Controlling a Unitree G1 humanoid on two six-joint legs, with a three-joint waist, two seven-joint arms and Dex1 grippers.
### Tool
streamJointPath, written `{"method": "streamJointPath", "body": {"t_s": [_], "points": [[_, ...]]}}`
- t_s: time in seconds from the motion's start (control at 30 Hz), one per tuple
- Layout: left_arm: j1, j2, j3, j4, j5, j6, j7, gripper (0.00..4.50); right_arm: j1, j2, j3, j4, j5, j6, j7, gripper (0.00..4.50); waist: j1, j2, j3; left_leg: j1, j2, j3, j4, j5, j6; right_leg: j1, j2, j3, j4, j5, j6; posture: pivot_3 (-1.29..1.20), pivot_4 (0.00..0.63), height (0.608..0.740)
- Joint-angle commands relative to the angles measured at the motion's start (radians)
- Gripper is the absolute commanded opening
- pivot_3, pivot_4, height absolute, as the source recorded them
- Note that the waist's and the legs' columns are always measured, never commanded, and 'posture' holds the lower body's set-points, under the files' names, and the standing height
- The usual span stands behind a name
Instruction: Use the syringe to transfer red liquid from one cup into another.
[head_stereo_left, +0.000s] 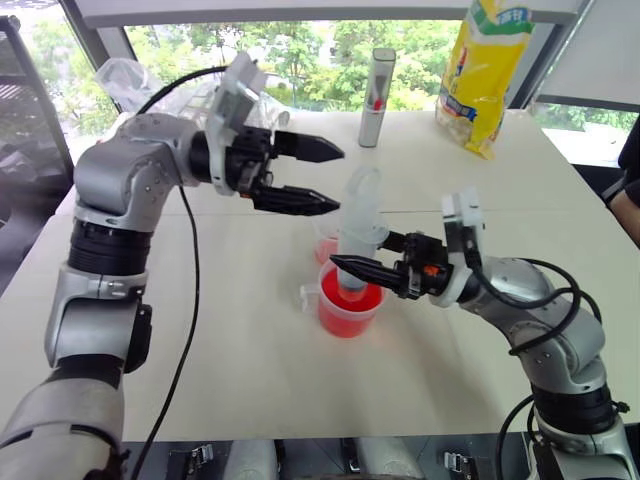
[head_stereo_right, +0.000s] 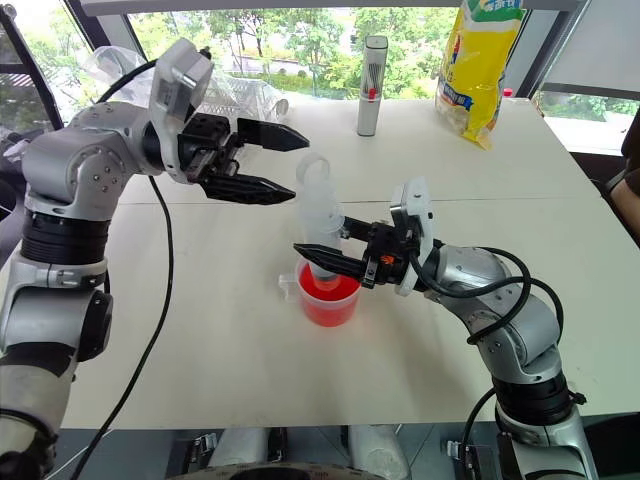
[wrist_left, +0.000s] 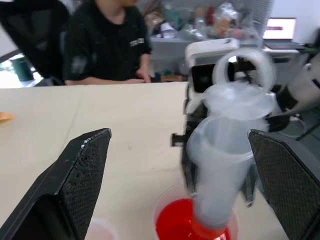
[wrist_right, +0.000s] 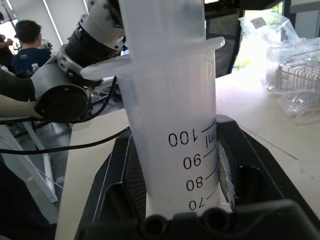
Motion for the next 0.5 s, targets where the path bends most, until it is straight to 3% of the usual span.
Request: {"method": "streamJointPath", "body": {"t_s": [0.03,0.2,0.5], "points": [[-0.008,0.029,0.063,0.007,0.003,-0.023,0.025,4.48,-0.05,-0.013,-0.044,-0.022,0.023,-0.016,0.0,1.5,0.0,0.0,0.0,0.0,0.0,0.0,0.0,0.0,0.0,0.0,0.0,0.0,0.0,0.0,0.0,0.0,0.15,0.74],[-0.027,0.041,0.106,0.027,0.002,-0.039,0.059,4.48,-0.27,-0.054,-0.111,0.119,0.085,0.02,0.029,1.5,0.001,0.0,0.0,0.0,0.0,0.0,0.002,0.0,0.0,0.0,0.0,-0.001,0.002,0.0,0.0,0.0,0.15,0.74],[-0.01,0.046,0.133,0.006,-0.007,-0.047,0.098,4.48,-0.547,0.024,-0.015,0.64,-0.115,-0.174,0.225,1.5,-0.002,0.0,0.0,-0.001,0.0,0.001,0.004,-0.002,0.003,-0.001,0.0,-0.001,0.002,0.0,0.0,0.0,0.15,0.74]]}}
